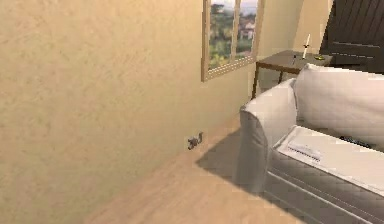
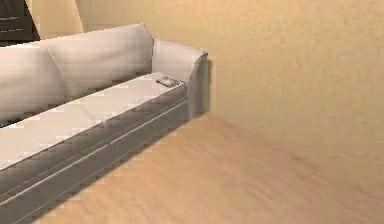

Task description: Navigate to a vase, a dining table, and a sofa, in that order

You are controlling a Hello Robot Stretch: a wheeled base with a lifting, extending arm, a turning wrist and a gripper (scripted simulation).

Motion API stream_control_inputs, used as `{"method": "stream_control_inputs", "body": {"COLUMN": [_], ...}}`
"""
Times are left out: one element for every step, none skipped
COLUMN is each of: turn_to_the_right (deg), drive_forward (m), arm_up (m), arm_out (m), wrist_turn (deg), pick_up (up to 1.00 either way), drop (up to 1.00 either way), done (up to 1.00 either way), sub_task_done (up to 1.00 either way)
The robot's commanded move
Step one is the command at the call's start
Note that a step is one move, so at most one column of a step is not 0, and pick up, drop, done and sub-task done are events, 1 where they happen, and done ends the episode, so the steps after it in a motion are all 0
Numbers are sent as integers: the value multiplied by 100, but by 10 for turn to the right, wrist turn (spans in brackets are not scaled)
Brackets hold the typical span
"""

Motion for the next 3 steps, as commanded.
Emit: {"method": "stream_control_inputs", "body": {"turn_to_the_right": [0,0,390], "drive_forward": [100,55,0], "arm_up": [0,0,0], "arm_out": [0,0,0], "wrist_turn": [0,0,0], "pick_up": [0,0,0], "drop": [0,0,0], "done": [0,0,0], "sub_task_done": [0,0,0]}}
